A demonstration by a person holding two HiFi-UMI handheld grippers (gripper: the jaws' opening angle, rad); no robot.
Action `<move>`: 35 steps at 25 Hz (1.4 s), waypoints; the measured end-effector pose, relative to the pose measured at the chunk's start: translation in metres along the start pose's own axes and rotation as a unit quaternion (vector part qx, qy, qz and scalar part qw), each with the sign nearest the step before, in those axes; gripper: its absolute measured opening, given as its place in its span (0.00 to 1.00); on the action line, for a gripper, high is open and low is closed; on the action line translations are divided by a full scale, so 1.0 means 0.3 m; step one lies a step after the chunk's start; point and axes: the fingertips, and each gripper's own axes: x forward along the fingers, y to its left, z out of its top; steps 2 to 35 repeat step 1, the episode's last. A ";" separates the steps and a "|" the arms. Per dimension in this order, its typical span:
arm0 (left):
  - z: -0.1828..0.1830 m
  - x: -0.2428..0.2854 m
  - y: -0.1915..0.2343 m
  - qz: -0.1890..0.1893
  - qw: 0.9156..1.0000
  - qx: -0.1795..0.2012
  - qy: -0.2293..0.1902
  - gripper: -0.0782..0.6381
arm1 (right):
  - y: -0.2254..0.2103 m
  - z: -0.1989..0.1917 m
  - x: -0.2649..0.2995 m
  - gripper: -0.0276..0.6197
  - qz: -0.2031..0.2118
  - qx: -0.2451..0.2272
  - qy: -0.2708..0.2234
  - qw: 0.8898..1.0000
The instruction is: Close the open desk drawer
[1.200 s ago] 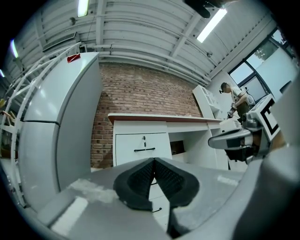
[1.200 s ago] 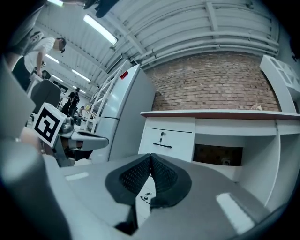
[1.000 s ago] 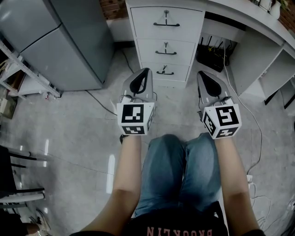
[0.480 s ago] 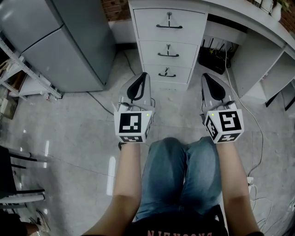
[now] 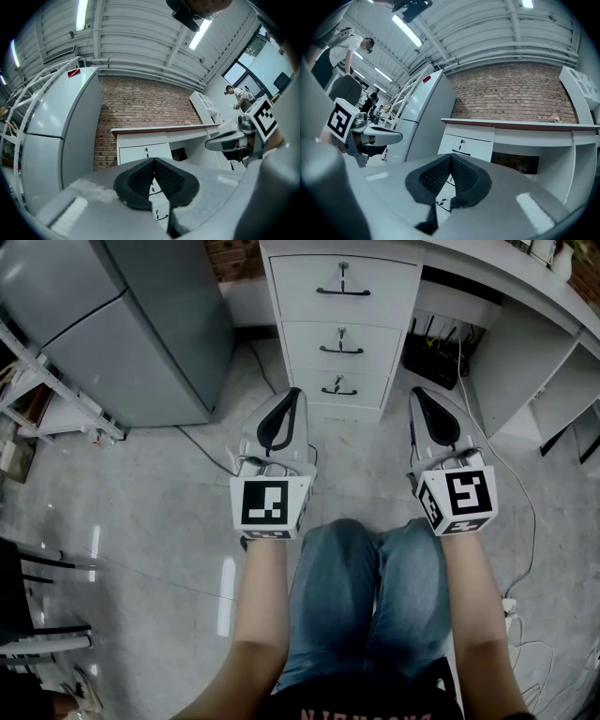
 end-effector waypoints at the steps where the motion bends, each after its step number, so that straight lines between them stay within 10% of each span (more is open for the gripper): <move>1: 0.006 -0.002 -0.003 0.001 1.000 -0.004 -0.002 0.11 | -0.001 0.002 -0.003 0.04 -0.001 -0.002 -0.002 1.000; 35: 0.006 -0.002 -0.003 0.001 1.000 -0.004 -0.002 0.11 | -0.001 0.002 -0.003 0.04 -0.001 -0.002 -0.002 1.000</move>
